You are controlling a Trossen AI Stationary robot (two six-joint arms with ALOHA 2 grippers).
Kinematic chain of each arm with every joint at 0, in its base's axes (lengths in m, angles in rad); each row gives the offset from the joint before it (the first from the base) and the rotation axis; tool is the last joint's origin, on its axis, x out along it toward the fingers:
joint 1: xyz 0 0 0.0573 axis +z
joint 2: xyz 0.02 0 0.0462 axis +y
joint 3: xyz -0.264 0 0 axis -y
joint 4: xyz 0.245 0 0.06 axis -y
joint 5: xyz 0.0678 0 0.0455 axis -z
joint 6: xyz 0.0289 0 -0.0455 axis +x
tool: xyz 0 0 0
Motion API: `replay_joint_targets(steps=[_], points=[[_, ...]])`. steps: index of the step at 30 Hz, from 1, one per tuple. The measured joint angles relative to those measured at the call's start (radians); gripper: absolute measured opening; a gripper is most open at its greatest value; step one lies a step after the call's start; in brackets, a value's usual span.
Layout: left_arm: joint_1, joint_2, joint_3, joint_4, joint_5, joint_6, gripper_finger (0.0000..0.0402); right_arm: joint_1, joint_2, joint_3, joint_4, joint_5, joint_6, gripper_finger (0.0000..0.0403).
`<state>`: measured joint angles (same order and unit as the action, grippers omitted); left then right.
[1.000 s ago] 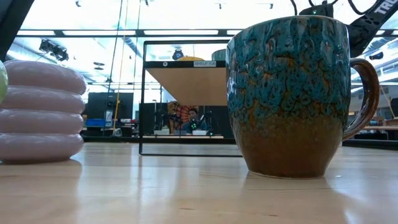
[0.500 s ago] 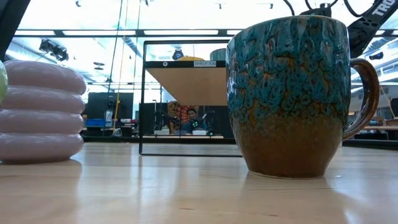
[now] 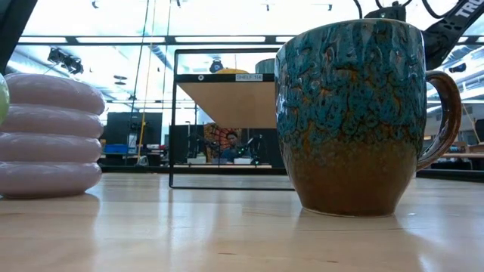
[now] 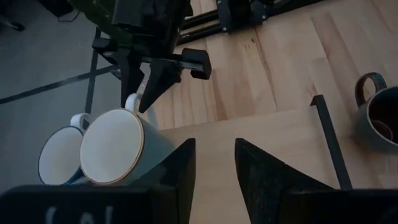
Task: Place coffee mugs
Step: Put the light blue mug on the shelf, then put the top purple mug on the shelf
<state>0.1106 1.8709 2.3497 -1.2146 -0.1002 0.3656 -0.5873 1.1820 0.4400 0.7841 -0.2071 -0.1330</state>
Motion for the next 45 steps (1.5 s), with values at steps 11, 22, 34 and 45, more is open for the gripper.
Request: replay_joint_targets(steps=[11,22,34,45], points=[[0.043,-0.005,-0.057,0.055,0.099,0.017,0.0117,0.0,-0.049,0.0,-0.015,-0.025,0.01,0.0225],[0.028,-0.191,-0.48,0.251,0.03,-0.034,0.0117,-0.006,-0.205,0.0,-0.163,-0.029,-0.003,0.0252],[0.027,-0.567,-1.026,0.517,-0.057,-0.229,0.0117,-0.001,-0.367,0.001,-0.166,-0.03,0.002,0.0254],[-0.131,-0.759,-1.384,0.581,-0.237,-0.489,0.0117,0.048,-0.486,0.001,-0.435,-0.094,-0.05,0.0251]])
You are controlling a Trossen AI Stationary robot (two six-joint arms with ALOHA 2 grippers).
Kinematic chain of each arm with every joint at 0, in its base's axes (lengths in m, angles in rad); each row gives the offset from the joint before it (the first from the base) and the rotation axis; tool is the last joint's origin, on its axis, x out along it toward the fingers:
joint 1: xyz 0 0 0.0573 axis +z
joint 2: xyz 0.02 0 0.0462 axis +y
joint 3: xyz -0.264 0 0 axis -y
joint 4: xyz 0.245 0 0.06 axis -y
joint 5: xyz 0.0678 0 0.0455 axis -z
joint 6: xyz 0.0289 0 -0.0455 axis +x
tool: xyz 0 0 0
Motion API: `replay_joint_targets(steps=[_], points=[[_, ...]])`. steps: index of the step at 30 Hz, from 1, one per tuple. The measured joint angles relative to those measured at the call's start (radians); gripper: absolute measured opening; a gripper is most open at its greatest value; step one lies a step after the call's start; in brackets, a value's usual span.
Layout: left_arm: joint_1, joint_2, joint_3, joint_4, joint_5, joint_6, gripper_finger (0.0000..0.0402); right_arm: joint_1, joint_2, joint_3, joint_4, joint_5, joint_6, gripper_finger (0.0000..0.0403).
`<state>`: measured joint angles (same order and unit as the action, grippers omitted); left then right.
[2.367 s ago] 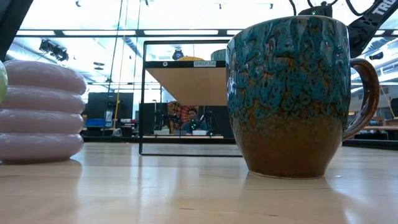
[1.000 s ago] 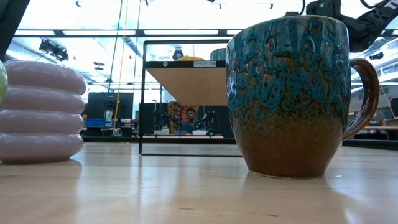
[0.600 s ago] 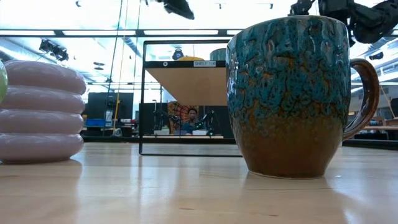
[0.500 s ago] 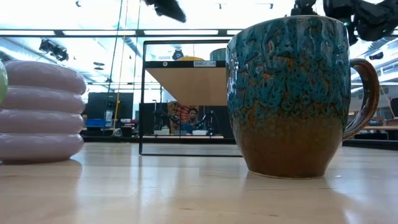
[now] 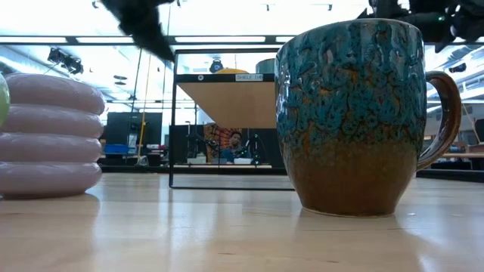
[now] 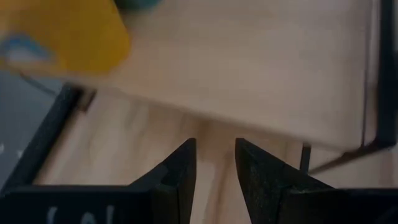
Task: Place coffee mugs
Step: Put the top purple mug on the shelf
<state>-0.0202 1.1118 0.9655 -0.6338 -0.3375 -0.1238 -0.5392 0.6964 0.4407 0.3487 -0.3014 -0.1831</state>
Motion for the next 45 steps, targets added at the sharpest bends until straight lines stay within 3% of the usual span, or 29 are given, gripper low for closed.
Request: replay_joint_targets(steps=[7,10,21,28,35,40,45], points=[[-0.18,-0.011,-0.105,-0.056,0.002,-0.311,0.0117,0.08,-0.016,0.0,-0.001,-0.011,-0.044,0.0251],[-0.28,0.004,-0.107,-0.058,-0.045,-0.426,0.0117,0.119,-0.01,0.0,0.009,-0.006,-0.06,0.025],[-0.5,0.039,0.023,-0.344,-0.034,-0.925,0.0117,0.243,0.047,0.0,0.016,0.051,-0.094,0.025],[-0.563,0.193,0.146,-0.524,0.083,-1.067,0.0117,0.309,0.11,0.0,0.105,0.152,-0.197,0.025],[-0.562,0.259,0.181,-0.528,0.302,-1.167,0.0117,0.305,0.15,0.0,0.14,0.181,-0.238,0.025],[-0.586,0.259,0.174,-0.554,0.336,-1.258,0.0127,0.295,0.17,0.0,0.18,0.18,-0.24,0.025],[-0.618,0.258,0.173,-0.566,0.326,-1.305,0.0182,0.294,0.185,0.0,0.185,0.169,-0.262,0.025]])
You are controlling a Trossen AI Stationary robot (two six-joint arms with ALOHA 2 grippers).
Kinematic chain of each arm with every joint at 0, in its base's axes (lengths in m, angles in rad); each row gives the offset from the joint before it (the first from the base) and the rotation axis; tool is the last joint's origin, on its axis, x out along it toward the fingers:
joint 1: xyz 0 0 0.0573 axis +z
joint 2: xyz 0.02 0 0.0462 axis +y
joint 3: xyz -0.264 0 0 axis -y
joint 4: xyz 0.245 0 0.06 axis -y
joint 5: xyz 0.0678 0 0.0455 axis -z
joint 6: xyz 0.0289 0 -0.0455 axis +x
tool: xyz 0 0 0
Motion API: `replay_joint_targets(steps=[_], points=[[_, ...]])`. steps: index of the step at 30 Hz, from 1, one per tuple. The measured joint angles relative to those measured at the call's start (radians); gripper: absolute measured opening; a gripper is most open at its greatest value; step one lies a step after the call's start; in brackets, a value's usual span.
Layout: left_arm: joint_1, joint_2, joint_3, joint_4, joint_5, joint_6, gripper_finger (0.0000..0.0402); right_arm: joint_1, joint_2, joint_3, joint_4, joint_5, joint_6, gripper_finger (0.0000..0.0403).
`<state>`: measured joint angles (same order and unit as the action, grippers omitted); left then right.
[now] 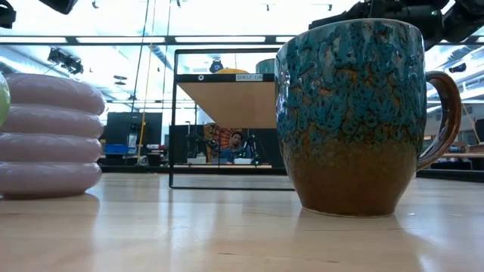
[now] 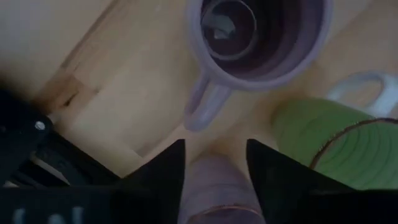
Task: Place coffee mugs
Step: Put the top purple mug on the shelf
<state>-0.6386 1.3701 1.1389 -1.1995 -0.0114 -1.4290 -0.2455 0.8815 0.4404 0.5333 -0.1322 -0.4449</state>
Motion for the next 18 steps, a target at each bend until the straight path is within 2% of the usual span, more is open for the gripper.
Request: replay_joint_targets(steps=[4,7,11,18], points=[[-0.029,0.0,0.0,0.012,-0.056,0.035,0.0228,0.0,0.014,0.0,0.009,-0.002,-0.001,0.025],[-0.061,0.009,0.0,-0.006,-0.133,0.077,0.024,0.0,0.018,0.0,0.011,-0.001,-0.002,0.025],[-0.101,0.04,-0.001,-0.024,-0.181,0.118,0.0235,0.0,0.017,0.0,0.012,-0.01,-0.003,0.025],[-0.1,0.077,-0.001,-0.018,-0.222,0.192,0.02,0.001,0.017,0.0,0.02,-0.049,0.004,0.025]])
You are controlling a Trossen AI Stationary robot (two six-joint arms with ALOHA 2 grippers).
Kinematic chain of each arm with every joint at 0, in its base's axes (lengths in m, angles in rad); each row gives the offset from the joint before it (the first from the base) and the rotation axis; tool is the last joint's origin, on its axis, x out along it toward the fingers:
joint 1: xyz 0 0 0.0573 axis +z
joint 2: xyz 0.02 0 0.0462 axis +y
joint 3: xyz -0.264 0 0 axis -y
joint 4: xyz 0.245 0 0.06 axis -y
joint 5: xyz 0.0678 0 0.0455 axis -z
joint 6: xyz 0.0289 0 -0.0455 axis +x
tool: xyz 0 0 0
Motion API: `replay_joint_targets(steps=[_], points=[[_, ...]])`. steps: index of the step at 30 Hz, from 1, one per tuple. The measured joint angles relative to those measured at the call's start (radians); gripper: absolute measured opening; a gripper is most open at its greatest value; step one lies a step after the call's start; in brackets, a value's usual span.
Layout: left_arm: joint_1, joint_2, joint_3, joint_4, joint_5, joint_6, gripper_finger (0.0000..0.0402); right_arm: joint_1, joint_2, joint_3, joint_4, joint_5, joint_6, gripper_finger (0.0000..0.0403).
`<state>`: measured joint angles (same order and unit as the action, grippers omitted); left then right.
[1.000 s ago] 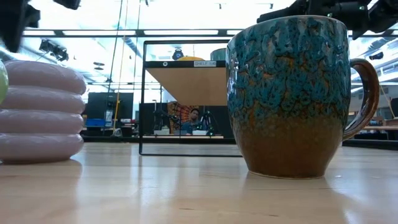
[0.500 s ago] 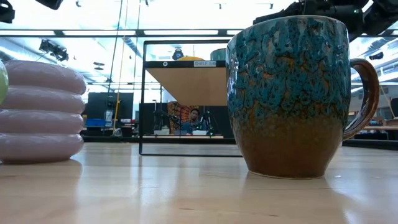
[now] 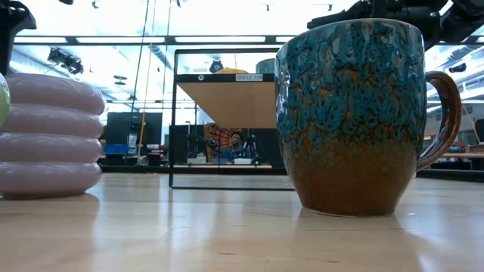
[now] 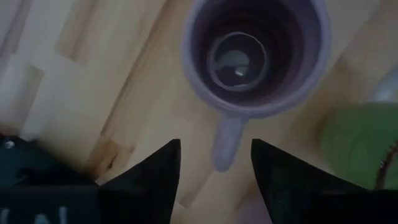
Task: Place coffee mugs
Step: Put the top purple mug on the shelf
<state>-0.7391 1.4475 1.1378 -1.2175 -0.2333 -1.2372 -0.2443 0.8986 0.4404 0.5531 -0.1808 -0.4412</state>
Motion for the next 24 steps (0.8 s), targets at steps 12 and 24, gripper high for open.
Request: replay_joint_targets(steps=[12,24], points=[[-0.003,-0.01,-0.106,0.167,-0.002,-0.035,0.018,0.013,0.0,0.0,-0.002,-0.007,0.026,0.025],[0.034,-0.081,-0.271,0.384,0.036,-0.032,0.018,0.027,0.0,0.0,-0.001,-0.026,0.035,0.025]])
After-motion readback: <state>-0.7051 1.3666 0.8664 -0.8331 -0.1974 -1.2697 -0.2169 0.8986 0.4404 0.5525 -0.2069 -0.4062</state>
